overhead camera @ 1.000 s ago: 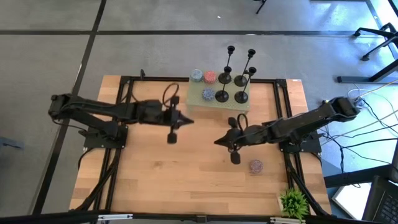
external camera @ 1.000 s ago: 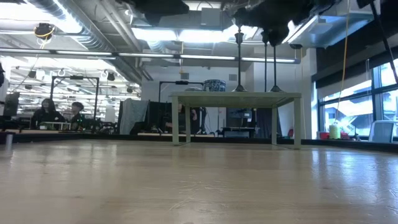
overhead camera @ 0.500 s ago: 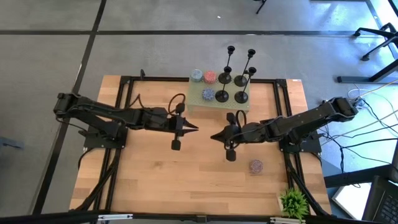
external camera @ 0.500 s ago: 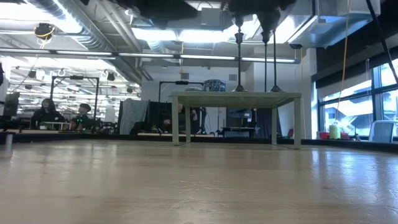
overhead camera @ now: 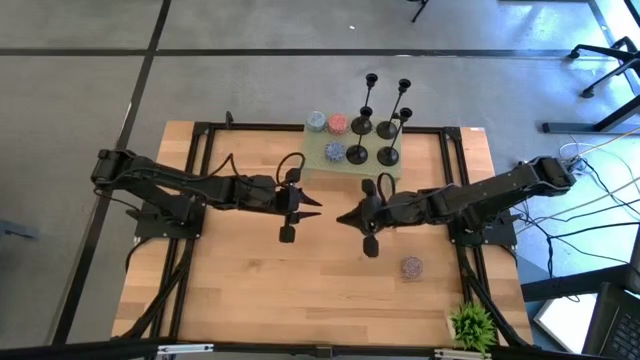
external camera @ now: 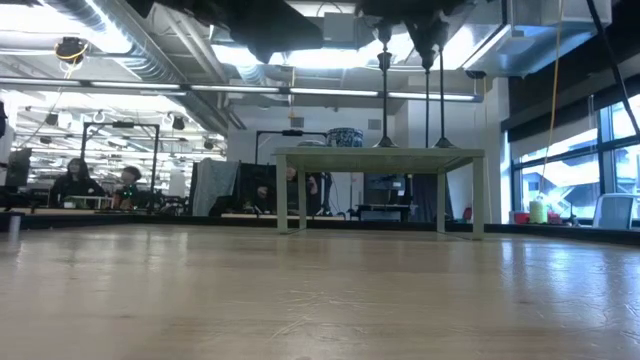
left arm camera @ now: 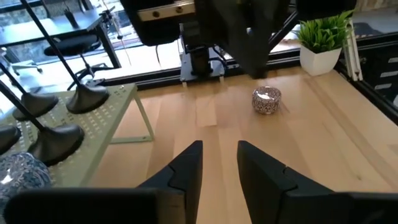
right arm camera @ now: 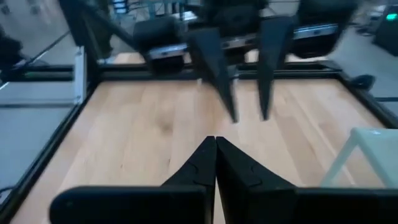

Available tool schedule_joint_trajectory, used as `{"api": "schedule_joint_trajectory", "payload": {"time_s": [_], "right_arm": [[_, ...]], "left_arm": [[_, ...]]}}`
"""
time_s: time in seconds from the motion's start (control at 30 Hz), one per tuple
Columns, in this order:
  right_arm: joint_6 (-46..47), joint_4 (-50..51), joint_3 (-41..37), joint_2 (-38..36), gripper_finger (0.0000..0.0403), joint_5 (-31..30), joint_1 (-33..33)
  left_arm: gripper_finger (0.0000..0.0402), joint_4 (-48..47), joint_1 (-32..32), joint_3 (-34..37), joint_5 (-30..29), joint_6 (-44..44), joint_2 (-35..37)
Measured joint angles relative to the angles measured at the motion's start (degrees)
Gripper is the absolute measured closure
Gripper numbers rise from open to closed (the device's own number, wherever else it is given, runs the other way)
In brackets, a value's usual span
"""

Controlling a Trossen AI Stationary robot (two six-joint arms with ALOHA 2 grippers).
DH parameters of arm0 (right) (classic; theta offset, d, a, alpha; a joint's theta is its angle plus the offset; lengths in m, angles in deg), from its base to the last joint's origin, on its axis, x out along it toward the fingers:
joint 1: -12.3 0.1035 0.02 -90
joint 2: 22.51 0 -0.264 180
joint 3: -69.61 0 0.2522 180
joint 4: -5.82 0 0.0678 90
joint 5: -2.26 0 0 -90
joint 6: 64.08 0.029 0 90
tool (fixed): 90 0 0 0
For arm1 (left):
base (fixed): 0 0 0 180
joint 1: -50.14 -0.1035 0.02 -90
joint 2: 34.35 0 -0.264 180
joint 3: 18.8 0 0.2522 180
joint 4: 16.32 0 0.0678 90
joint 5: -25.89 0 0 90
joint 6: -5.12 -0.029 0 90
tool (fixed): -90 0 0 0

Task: Pick & Place candle stick holders
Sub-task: Put the dark blue scented candle on the shelf aligned with the other pink scented candle

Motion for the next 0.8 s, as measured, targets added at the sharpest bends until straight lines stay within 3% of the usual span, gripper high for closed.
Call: {"api": "schedule_joint_trajectory", "payload": {"time_s": [0.53,0.8], "right_arm": [[-1.3,7.4,0.0,0.0,0.0390,2.9,-1.8],[-5.4,9.8,0.0,0.0,0.0390,4.5,-2.7]], "left_arm": [[0.0304,-0.4,0.0,0.0,0.0,2.5,0.0],[0.0304,-0.4,0.0,0.0,-0.4,-3.0,0.0]]}}
